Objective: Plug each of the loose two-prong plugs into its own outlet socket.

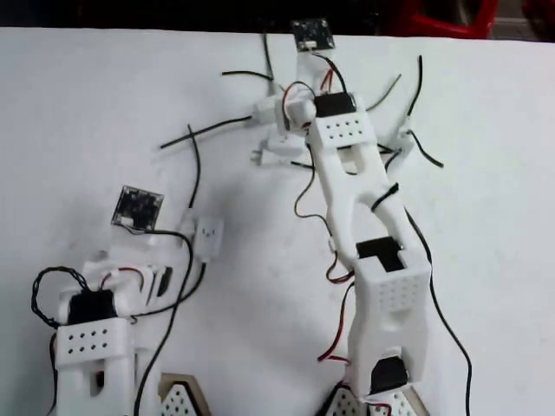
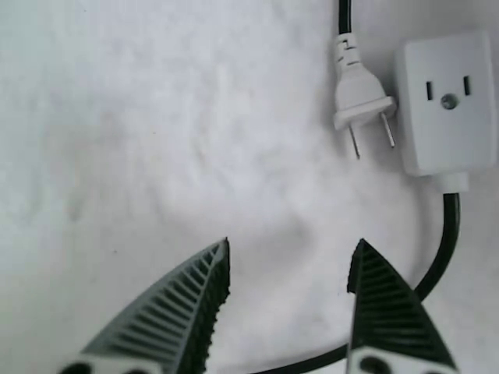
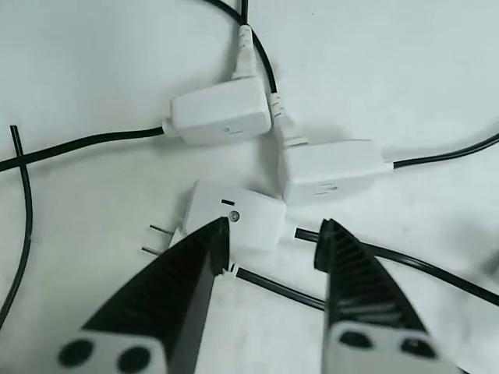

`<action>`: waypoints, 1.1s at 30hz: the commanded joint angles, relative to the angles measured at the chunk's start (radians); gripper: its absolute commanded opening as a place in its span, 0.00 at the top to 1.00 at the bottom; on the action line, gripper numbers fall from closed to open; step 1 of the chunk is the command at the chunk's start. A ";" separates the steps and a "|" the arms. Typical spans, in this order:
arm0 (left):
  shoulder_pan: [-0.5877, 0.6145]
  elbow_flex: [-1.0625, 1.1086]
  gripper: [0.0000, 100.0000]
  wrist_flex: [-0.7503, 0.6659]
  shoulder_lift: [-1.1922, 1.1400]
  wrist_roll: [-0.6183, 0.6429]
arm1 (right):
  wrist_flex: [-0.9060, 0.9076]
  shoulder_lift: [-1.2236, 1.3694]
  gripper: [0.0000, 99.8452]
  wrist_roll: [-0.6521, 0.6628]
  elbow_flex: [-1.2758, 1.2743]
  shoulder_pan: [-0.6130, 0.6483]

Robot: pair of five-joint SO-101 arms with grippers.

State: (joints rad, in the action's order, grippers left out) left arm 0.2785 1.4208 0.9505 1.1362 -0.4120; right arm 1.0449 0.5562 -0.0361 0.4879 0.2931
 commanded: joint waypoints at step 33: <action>0.012 -0.002 0.75 -0.025 0.018 -0.006 | -0.076 0.226 0.93 -0.002 0.051 0.044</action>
State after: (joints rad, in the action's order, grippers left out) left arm 0.2785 1.4208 0.9505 1.1362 -0.4120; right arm 0.9375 0.8216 -0.0376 0.5508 0.3069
